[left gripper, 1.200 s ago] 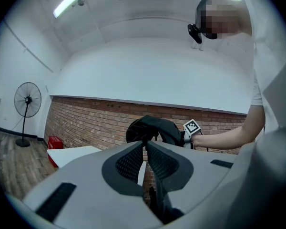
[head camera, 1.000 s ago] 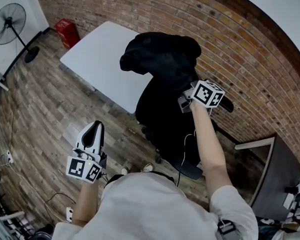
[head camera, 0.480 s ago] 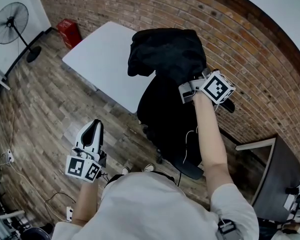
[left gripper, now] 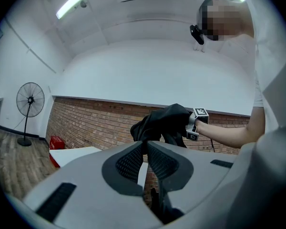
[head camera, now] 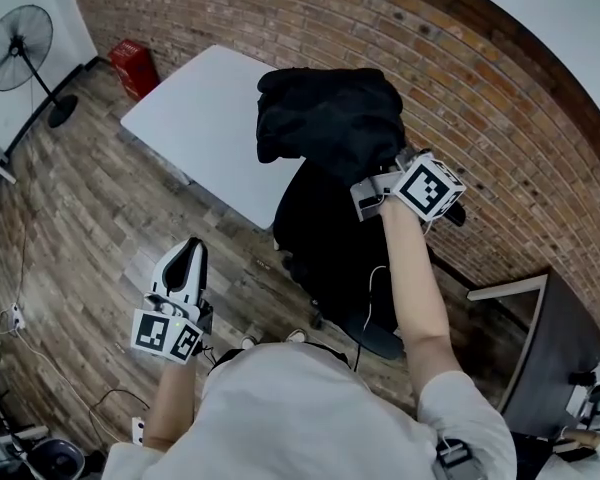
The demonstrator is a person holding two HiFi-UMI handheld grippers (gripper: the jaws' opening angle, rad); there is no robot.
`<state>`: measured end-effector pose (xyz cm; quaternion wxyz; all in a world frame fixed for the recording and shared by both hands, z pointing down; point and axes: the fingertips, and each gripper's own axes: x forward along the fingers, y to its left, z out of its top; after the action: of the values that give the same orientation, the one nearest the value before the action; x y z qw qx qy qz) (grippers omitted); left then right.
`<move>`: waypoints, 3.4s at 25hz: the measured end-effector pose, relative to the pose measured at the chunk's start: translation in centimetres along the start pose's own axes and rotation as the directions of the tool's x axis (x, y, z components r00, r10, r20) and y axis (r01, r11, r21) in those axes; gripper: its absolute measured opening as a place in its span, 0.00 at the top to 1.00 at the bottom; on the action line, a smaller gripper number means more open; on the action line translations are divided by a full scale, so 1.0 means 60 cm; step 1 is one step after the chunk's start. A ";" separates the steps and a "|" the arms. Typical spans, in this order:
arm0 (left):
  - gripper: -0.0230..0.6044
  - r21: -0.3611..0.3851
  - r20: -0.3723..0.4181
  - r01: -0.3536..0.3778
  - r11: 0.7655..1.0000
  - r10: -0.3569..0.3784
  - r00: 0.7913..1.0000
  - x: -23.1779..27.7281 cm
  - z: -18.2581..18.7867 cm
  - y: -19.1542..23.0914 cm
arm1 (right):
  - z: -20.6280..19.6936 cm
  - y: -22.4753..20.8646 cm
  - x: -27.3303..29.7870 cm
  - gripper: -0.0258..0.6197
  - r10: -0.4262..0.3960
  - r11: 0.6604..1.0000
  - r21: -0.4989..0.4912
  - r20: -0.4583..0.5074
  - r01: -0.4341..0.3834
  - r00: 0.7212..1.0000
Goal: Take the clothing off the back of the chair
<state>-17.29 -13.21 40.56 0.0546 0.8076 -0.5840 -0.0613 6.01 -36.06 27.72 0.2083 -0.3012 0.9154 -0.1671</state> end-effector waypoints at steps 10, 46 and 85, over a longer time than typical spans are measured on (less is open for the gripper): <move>0.89 -0.002 0.009 0.051 0.999 -0.051 0.999 0.024 0.001 -0.002 | 0.057 0.002 -0.025 0.89 -0.052 0.996 -0.064 0.045 0.054 0.998; 0.89 -0.001 0.038 0.174 0.985 -0.174 0.984 0.028 0.027 -0.004 | 0.345 0.049 -0.431 0.89 -0.488 0.650 -0.393 0.441 0.651 0.753; 0.89 0.119 0.075 0.008 0.993 -0.017 0.997 -0.008 0.079 0.071 | 0.089 0.048 -0.665 0.89 -0.774 0.539 -0.152 0.299 0.828 0.559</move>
<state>-22.22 -14.15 36.59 -0.0159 0.8102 -0.5832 -0.0575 36.41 -10.04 33.11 0.1527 -0.7285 0.6625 -0.0846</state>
